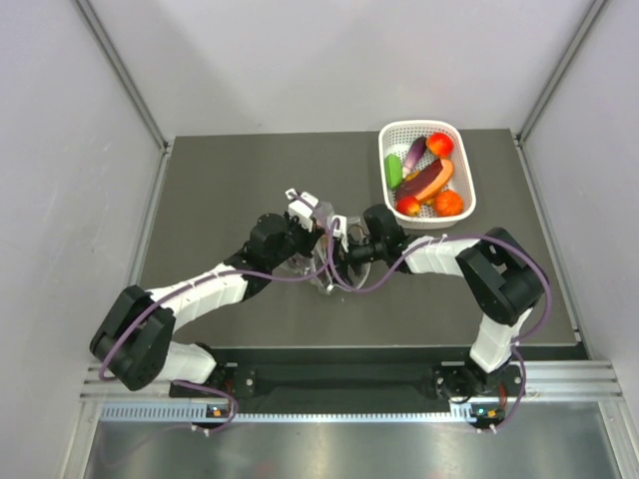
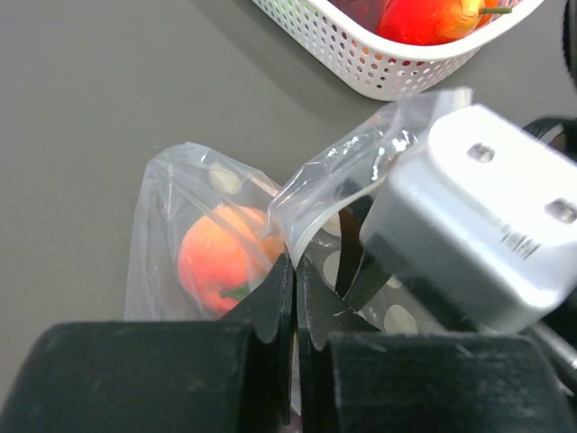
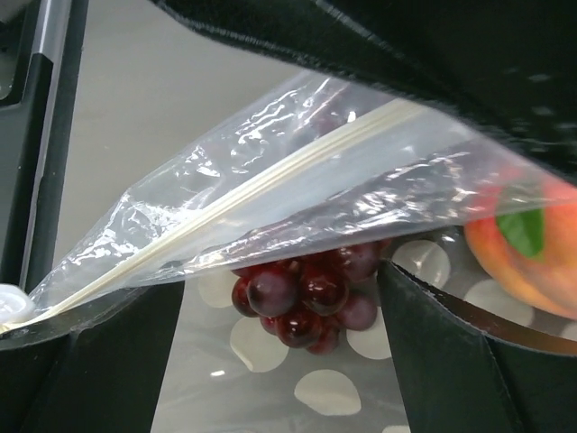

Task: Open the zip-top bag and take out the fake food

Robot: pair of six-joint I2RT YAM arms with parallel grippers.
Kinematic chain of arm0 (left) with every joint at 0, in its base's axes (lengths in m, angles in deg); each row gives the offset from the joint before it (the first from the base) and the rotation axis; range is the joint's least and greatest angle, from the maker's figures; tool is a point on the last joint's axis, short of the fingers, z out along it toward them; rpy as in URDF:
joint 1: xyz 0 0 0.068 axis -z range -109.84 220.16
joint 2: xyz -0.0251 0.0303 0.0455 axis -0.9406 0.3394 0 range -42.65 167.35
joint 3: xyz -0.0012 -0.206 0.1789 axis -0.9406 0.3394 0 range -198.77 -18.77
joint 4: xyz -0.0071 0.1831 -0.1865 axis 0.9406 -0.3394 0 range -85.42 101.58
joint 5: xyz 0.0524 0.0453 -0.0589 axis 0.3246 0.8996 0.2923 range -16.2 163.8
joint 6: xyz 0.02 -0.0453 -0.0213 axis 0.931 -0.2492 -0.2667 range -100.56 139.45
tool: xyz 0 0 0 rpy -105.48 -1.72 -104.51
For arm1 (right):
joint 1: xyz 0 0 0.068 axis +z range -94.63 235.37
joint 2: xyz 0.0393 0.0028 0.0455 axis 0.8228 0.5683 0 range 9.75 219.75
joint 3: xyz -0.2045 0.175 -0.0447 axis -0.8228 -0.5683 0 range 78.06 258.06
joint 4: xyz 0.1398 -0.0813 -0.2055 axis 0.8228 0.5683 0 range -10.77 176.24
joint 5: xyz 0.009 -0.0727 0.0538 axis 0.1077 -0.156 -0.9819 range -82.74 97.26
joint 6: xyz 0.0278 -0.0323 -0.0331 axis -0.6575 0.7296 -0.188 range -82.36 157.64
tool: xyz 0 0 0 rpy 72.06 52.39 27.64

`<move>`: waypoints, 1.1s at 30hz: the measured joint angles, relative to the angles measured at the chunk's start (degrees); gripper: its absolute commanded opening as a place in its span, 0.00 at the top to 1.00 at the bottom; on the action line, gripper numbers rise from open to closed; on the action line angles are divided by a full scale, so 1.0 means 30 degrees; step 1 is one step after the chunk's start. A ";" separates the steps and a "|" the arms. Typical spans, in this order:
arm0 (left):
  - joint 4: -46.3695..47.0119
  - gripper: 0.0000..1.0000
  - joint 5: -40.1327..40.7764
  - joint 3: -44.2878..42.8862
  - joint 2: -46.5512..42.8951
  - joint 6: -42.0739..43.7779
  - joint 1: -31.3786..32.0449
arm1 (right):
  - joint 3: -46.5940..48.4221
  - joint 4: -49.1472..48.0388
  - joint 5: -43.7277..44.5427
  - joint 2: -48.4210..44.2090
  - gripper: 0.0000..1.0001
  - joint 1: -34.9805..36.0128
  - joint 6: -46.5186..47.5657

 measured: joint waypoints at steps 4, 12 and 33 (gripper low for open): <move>-0.0036 1.00 -0.0066 0.0109 -0.0160 -0.0109 0.0000 | 0.0000 -0.0160 0.0517 0.0364 0.12 0.0459 -0.0168; -0.0109 1.00 -0.0146 0.0117 -0.0160 -0.0124 -0.0007 | -0.1027 -0.3628 0.2812 0.1100 0.27 0.1056 -0.2178; -0.0124 1.00 0.0007 0.0080 -0.0044 0.0255 -0.0066 | -0.4940 -0.7191 0.9318 -0.2164 1.00 0.1705 -0.4138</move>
